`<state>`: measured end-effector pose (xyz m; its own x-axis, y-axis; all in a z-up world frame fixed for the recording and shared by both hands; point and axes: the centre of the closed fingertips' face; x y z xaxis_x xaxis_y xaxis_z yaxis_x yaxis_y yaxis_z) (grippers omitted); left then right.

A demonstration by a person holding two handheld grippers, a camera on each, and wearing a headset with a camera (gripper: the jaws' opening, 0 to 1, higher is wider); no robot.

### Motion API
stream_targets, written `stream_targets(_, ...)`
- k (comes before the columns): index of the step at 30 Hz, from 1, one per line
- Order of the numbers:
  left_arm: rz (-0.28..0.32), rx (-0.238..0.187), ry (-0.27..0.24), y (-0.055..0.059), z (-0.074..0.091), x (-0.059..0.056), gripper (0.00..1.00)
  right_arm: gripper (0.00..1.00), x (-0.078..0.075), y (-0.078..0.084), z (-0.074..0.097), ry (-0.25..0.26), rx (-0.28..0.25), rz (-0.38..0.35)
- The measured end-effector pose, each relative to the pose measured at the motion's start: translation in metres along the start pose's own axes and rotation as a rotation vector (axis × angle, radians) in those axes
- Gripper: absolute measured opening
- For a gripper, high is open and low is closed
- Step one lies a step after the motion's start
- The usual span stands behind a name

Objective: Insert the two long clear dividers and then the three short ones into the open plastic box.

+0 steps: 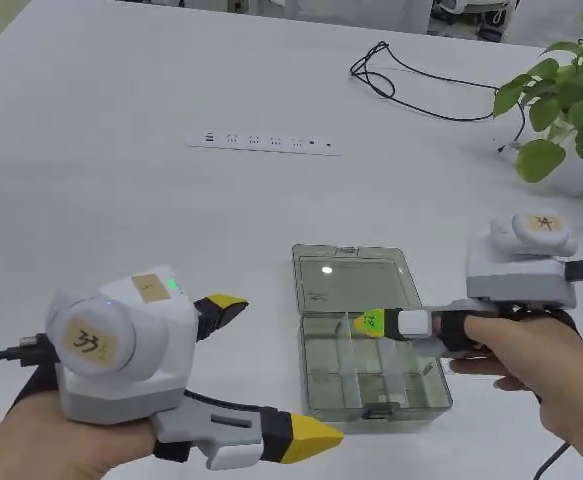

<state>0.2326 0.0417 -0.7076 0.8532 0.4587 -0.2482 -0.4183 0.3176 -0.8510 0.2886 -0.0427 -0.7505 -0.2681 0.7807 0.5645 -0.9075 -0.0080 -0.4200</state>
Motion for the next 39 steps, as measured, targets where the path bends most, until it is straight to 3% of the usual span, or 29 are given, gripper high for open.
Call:
stream_targets(10,-0.002,-0.012,-0.017,-0.009,0.002,-0.004,1.00,0.24,0.012,-0.006,0.037,-0.079,-0.080,0.005)
stream_targets(19,0.014,-0.038,-0.052,-0.017,0.005,-0.008,1.00,0.29,0.011,-0.008,0.069,-0.132,-0.096,0.038)
stream_targets(29,0.027,-0.067,-0.087,-0.017,0.008,-0.012,1.00,0.36,-0.009,-0.005,0.097,-0.142,-0.061,0.177)
stream_targets(34,0.029,-0.078,-0.095,-0.017,0.008,-0.012,1.00,0.42,-0.023,-0.002,0.104,-0.121,-0.029,0.353)
stream_targets(39,0.019,-0.075,-0.096,-0.016,0.009,-0.014,1.00,0.45,-0.035,0.009,0.102,-0.112,0.050,0.495)
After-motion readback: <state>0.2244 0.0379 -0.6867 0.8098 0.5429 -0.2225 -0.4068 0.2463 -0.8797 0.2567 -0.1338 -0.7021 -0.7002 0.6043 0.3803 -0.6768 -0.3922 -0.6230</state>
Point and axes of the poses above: the centre of the closed fingertips' face, and the gripper's own axes: z roughly backward along the fingers, x roughly to its left, y roughly out of its underside, and after that the axes turned 5 degrees about x, right-handed
